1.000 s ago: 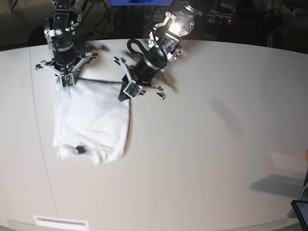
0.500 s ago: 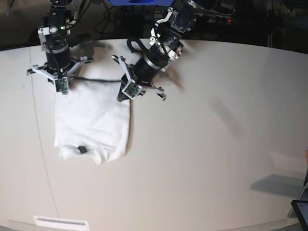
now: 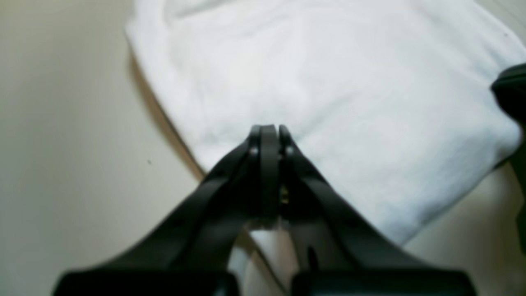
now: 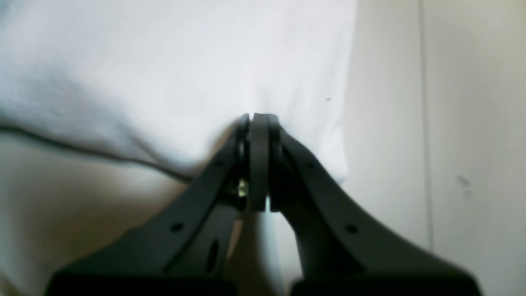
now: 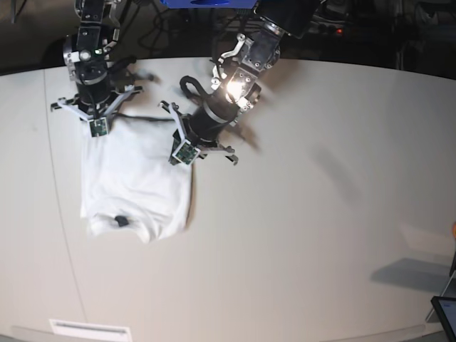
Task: Fold the T-shirt properly
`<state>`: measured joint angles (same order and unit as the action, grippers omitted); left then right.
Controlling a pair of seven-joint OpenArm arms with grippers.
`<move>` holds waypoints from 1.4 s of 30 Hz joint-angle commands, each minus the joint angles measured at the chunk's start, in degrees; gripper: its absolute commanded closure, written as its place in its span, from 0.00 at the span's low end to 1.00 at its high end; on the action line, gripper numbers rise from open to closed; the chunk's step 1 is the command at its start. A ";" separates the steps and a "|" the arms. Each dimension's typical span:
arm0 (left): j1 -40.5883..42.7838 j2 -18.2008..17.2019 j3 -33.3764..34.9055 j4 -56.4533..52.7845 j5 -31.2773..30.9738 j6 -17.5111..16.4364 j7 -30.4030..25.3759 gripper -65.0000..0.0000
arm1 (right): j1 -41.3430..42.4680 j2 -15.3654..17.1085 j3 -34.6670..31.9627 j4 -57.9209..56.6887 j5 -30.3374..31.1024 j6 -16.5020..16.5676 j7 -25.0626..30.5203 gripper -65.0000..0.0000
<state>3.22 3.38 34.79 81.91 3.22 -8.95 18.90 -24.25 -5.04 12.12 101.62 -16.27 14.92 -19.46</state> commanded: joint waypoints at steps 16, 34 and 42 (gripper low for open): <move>-0.02 -0.52 -4.94 7.19 0.07 0.29 -1.18 1.00 | 0.65 1.48 0.14 9.63 0.05 0.51 -0.45 1.00; 12.64 -12.04 -5.64 9.74 0.69 4.42 -36.52 1.00 | -3.22 1.48 6.21 -6.72 18.43 0.51 39.82 1.00; 19.85 -18.63 -5.64 9.83 1.04 10.14 -44.87 1.00 | -12.54 5.87 9.81 -15.43 18.51 0.42 65.75 1.00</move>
<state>23.11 -15.11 29.02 90.70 4.10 1.08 -24.25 -36.10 0.69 21.52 85.56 1.43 15.64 44.40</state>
